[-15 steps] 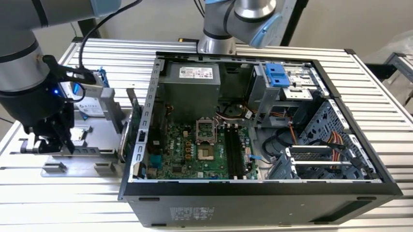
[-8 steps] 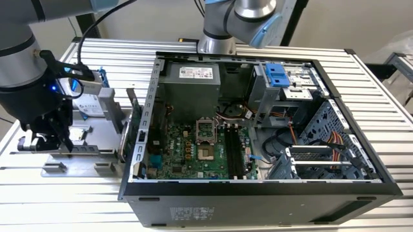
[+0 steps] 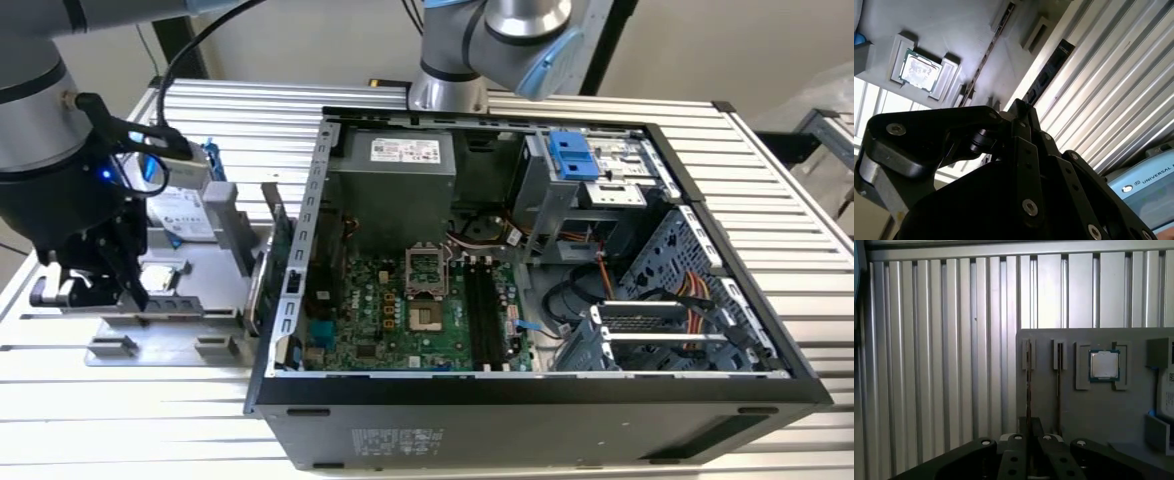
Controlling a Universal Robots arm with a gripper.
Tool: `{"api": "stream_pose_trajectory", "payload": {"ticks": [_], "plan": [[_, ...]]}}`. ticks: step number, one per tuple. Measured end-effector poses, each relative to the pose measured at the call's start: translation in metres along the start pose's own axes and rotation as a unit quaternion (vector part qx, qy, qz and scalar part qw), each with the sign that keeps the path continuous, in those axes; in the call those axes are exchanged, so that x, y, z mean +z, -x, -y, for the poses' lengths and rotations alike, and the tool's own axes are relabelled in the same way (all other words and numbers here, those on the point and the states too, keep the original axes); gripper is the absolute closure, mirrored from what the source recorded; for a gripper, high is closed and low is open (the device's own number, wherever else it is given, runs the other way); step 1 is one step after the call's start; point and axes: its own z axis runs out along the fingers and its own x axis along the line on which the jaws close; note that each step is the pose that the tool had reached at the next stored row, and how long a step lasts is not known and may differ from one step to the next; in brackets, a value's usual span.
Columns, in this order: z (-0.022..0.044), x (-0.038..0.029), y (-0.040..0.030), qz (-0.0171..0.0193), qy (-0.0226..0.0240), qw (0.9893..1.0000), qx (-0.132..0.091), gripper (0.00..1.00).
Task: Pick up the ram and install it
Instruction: 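Pick up the ram and move it above insertion slot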
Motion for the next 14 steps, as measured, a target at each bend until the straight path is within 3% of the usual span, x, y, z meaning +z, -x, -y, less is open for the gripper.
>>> {"api": "stream_pose_trajectory", "payload": {"ticks": [14], "plan": [[-0.0003, -0.0124, -0.0009, 0.0000, 0.0000, 1.0000, 0.000, 1.00]]}}
